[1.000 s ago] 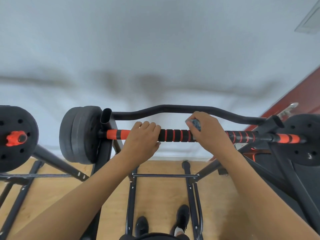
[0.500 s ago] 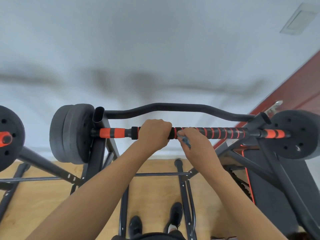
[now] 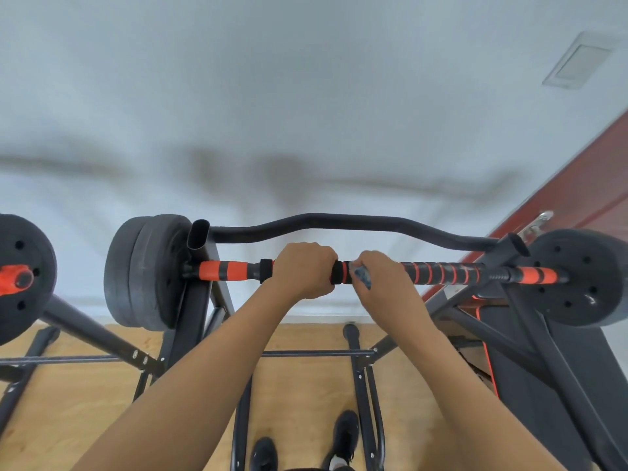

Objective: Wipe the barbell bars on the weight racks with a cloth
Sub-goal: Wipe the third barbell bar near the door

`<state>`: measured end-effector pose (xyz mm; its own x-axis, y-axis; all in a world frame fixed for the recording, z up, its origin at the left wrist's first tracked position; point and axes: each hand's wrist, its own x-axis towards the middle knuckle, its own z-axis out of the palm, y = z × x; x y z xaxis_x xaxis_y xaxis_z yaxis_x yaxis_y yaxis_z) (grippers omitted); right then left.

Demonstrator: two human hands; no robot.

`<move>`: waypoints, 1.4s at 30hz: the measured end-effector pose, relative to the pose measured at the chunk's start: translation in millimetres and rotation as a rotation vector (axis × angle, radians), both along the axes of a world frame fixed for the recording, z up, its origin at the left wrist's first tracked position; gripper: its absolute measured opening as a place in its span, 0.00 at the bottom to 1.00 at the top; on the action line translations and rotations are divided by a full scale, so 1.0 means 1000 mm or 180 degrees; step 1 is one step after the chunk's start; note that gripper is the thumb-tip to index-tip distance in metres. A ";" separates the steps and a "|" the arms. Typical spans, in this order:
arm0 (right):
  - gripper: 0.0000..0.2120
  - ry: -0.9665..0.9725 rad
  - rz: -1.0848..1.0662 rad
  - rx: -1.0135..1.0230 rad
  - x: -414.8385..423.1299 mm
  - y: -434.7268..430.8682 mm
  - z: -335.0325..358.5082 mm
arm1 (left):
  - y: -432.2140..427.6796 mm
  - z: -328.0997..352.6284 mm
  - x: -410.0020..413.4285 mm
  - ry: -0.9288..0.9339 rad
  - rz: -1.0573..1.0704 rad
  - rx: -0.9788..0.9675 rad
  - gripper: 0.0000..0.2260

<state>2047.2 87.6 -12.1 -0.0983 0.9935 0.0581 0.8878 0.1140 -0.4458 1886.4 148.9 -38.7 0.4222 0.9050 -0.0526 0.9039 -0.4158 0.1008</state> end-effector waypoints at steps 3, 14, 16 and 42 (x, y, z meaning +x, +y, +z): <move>0.05 0.0073 0.0071 -0.0114 0.004 -0.022 -0.003 | 0.000 0.002 0.001 -0.0024 0.0022 -0.0031 0.05; 0.06 -0.0650 0.0179 -0.0157 0.010 0.035 0.011 | -0.003 0.001 0.004 0.0100 0.0141 0.0019 0.06; 0.04 -0.0552 0.0230 -0.0106 0.009 0.025 0.009 | -0.001 0.002 0.005 0.0088 0.0169 -0.0081 0.06; 0.03 -0.0010 0.0376 -0.0496 0.012 0.007 0.026 | 0.023 0.019 0.005 -0.0101 -0.0027 -0.1598 0.09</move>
<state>2059.2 95.0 14.1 -0.2148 0.9719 -0.0961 0.8738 0.1473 -0.4635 1891.6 171.7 -19.2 0.4379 0.7678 -0.4677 0.8939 -0.3163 0.3177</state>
